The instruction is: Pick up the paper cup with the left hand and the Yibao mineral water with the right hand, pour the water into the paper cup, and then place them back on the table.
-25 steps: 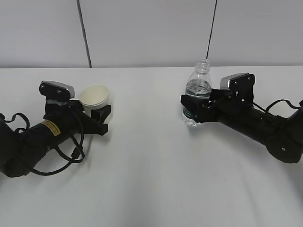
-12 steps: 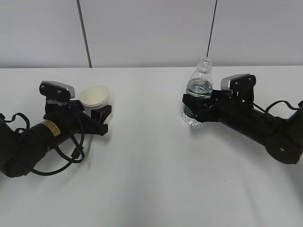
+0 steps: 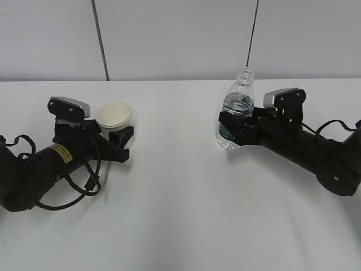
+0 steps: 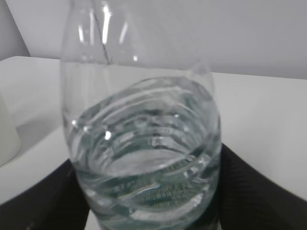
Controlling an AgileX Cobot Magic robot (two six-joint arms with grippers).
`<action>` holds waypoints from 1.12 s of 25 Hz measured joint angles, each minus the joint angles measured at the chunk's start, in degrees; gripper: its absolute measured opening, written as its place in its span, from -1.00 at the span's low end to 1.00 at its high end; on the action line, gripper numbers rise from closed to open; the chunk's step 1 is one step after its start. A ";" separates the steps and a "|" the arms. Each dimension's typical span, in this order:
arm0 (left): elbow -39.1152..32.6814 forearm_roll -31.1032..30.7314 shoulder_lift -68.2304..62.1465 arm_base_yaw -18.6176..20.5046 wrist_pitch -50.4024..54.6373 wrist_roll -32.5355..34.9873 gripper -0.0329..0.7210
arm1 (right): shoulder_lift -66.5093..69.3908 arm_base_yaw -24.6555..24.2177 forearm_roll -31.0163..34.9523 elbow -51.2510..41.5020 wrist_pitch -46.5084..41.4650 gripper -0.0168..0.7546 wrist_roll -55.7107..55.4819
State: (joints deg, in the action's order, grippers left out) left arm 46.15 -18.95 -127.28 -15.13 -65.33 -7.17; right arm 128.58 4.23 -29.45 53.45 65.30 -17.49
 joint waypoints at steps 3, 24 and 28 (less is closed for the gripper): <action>0.00 -2.58 0.00 0.00 -0.06 -0.28 0.26 | 0.00 0.00 0.00 0.00 0.00 0.37 0.00; 0.00 -11.90 0.16 -4.94 -0.24 -5.99 0.24 | -2.22 0.00 -2.53 0.00 -5.20 0.36 6.09; 0.06 -12.30 0.62 -6.17 -0.07 -6.50 0.24 | -3.47 0.00 -4.05 0.23 -7.91 0.36 6.43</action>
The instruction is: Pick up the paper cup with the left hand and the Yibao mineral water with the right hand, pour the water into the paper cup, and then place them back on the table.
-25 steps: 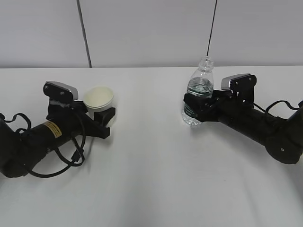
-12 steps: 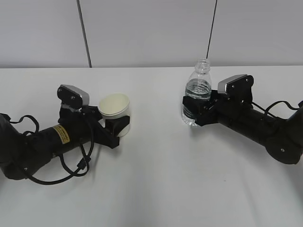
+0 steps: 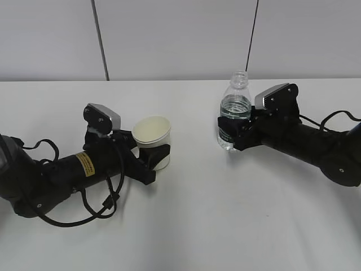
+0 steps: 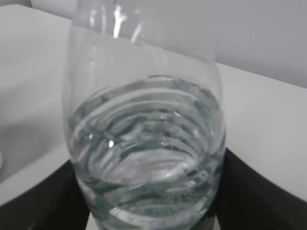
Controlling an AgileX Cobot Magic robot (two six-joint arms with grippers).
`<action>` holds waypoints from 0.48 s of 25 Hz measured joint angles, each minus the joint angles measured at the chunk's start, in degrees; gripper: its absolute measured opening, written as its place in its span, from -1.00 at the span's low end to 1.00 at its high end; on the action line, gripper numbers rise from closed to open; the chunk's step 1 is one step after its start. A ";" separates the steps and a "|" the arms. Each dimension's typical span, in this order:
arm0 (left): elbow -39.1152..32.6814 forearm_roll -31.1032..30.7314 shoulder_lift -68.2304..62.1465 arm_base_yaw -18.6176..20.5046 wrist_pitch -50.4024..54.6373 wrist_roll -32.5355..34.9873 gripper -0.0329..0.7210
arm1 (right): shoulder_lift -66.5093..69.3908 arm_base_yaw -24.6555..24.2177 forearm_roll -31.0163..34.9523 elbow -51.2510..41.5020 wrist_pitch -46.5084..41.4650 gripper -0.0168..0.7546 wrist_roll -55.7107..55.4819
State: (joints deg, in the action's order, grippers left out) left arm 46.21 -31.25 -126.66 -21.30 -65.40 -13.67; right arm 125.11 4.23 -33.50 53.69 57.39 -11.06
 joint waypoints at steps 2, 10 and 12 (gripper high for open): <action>0.01 -0.17 0.00 -0.44 0.05 -0.20 0.24 | -0.37 0.00 -1.02 0.48 -1.31 0.36 0.00; 0.76 -1.63 0.00 -0.93 0.19 -1.87 0.24 | -2.55 0.00 -5.66 2.15 -5.25 0.35 0.11; 1.26 -2.35 0.00 -0.94 0.19 -2.58 0.24 | -3.34 0.00 -7.30 2.74 -6.59 0.35 0.11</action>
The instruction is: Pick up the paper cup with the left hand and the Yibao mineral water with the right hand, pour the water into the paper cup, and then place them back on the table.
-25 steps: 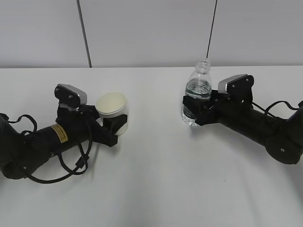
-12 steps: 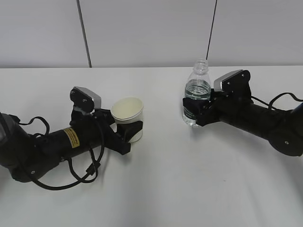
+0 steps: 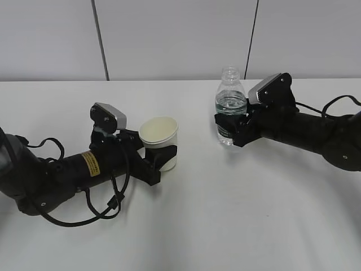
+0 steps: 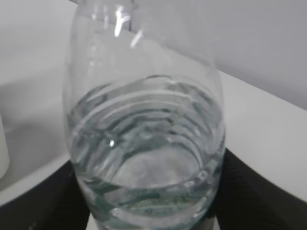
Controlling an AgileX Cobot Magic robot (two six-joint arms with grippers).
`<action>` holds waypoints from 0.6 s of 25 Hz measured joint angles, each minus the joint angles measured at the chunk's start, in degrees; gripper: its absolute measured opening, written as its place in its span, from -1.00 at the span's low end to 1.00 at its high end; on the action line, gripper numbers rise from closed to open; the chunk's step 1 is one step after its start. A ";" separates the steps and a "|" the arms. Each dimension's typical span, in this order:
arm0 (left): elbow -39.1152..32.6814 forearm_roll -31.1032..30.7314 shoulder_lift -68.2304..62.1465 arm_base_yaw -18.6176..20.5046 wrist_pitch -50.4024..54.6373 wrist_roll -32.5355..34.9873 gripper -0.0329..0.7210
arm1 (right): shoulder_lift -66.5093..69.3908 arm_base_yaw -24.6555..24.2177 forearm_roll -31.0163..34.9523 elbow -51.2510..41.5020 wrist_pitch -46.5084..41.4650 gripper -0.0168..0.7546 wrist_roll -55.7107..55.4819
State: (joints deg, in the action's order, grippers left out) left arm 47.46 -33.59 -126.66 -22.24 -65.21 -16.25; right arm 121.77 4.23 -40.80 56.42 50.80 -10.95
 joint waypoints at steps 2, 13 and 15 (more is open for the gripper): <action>0.53 -0.61 0.00 0.00 0.00 -0.63 0.24 | -0.80 0.00 -1.49 0.69 -0.92 0.35 0.00; 3.84 -5.42 0.00 -0.05 0.00 -3.69 0.24 | -2.03 0.00 -7.61 4.53 -5.42 0.35 0.12; 4.07 -5.56 0.00 -0.05 0.00 -3.83 0.24 | -2.12 0.00 -8.64 5.28 -5.82 0.35 0.21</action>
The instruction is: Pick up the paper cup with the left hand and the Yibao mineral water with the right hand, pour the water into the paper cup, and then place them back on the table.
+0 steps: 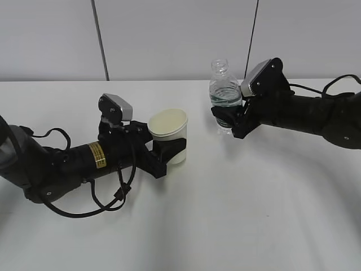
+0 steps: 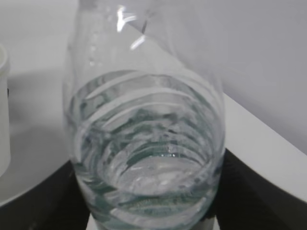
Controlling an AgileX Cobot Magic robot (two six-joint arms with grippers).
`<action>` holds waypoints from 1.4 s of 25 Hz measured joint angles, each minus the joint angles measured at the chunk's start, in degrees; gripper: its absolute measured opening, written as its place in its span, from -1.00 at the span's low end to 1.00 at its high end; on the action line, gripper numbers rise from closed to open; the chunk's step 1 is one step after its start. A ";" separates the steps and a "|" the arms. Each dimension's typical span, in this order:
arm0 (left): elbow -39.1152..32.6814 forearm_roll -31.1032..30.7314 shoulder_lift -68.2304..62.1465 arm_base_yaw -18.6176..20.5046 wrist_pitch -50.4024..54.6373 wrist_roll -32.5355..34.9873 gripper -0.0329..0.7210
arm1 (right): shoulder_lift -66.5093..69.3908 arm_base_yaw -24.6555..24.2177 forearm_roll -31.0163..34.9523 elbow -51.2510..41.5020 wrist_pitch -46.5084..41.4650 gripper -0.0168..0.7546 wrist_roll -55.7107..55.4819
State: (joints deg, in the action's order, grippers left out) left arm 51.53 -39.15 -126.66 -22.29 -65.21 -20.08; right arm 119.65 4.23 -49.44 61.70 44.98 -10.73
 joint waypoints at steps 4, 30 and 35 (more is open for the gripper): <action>0.43 -0.19 0.00 -0.10 0.04 -0.20 0.23 | 0.00 0.00 -0.51 0.00 -0.21 0.33 0.00; 2.10 -3.20 0.00 -3.01 2.45 -0.45 0.22 | -0.39 0.00 -6.71 5.02 -4.26 0.20 7.78; 2.10 -3.20 0.00 -3.05 2.64 -0.45 0.22 | -1.43 0.00 -7.54 5.59 -5.25 0.20 12.08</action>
State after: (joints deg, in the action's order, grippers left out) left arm 53.63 -42.36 -126.66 -25.34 -62.57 -20.54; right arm 118.21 4.23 -56.98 67.29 39.74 1.35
